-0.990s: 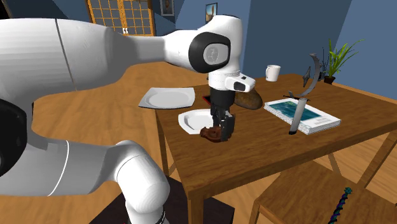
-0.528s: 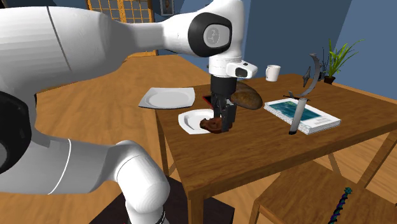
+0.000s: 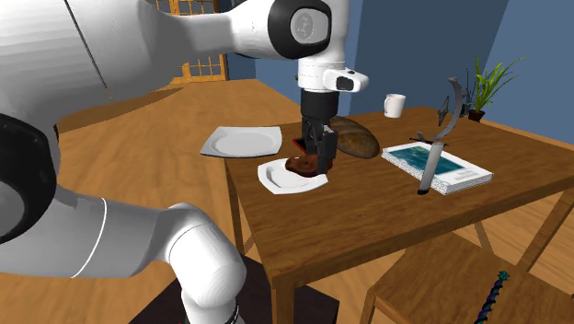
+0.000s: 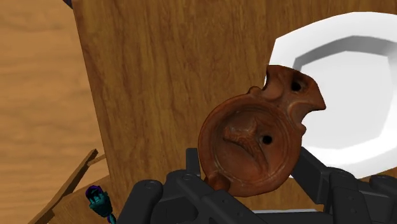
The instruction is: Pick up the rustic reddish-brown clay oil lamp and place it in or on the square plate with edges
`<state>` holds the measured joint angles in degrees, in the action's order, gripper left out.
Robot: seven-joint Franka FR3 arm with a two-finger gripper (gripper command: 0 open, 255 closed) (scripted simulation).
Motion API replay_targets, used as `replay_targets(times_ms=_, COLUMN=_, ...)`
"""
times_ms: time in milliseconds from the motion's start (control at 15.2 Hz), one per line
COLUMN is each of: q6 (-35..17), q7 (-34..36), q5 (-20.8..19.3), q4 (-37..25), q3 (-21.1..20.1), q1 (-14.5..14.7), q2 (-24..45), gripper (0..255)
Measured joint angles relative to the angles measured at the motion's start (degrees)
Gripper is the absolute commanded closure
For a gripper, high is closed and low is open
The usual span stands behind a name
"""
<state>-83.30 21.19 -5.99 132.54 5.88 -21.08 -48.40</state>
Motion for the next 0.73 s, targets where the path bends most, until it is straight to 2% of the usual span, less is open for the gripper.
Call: replay_targets(times_ms=726, q6=-1.8, q7=14.4, q5=9.9, q4=-4.3, q3=-13.6, q1=4.0, q2=6.3, gripper=255)
